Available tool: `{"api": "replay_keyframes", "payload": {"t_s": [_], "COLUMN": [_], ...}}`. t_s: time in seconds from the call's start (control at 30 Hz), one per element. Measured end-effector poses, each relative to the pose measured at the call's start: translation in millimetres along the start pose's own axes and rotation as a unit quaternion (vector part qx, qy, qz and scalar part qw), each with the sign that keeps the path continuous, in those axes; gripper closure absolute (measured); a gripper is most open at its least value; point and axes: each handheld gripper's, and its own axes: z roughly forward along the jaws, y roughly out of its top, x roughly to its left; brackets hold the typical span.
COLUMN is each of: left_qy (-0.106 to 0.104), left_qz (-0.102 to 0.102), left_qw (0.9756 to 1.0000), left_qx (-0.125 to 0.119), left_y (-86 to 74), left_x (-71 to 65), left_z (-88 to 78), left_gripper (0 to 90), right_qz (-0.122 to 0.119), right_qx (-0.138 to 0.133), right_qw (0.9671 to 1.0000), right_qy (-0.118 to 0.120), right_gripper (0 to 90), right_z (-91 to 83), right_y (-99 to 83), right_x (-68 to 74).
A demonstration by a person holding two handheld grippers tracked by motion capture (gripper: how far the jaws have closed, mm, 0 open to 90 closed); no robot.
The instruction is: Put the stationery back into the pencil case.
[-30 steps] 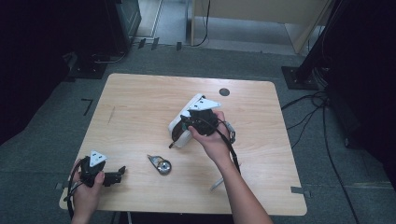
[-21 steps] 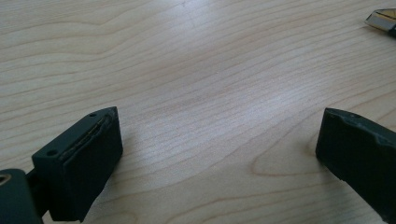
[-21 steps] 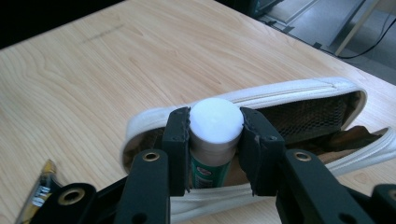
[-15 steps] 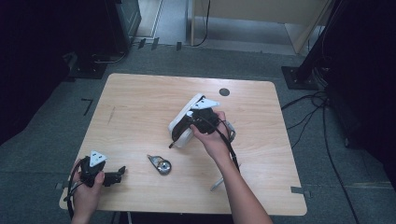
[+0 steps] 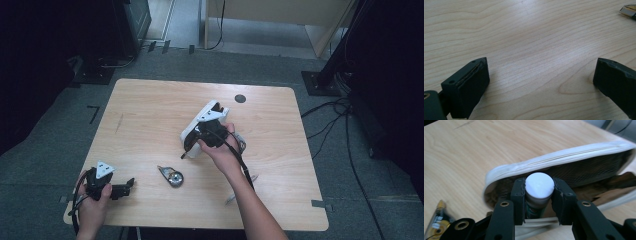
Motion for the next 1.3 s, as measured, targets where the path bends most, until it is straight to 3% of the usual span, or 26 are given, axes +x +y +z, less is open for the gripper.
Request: {"api": "replay_keyframes", "payload": {"t_s": [0.17,0.3,0.57,1.0,1.3], "left_qy": [0.0,0.0,0.0,-0.001,-0.002], "left_qz": [0.0,0.0,0.001,0.0,0.001], "left_qw": [1.0,1.0,1.0,1.0,1.0], "left_qx": [0.0,0.0,0.0,0.0,0.0], "left_y": [0.0,0.0,0.0,0.0,0.0], "left_x": [-0.1,0.0,-0.1,-0.1,-0.3], "left_z": [0.0,0.0,0.0,0.0,0.0], "left_gripper": [0.7,0.7,0.7,0.7,0.7], "right_qz": [0.004,0.006,-0.006,-0.018,-0.008], "right_qx": [0.007,0.022,0.03,0.009,-0.006], "right_qw": [0.9997,0.9994,0.9994,0.9997,0.9997], "right_qy": [0.023,0.027,0.014,-0.01,-0.02], "right_gripper": [64.7,64.1,59.0,66.7,71.5], "right_z": [4.3,8.2,5.6,-5.6,-4.3], "right_y": [-3.4,-4.4,-5.4,-3.6,-2.6], "right_x": [2.2,-0.6,-2.0,-11.0,-17.3]}}
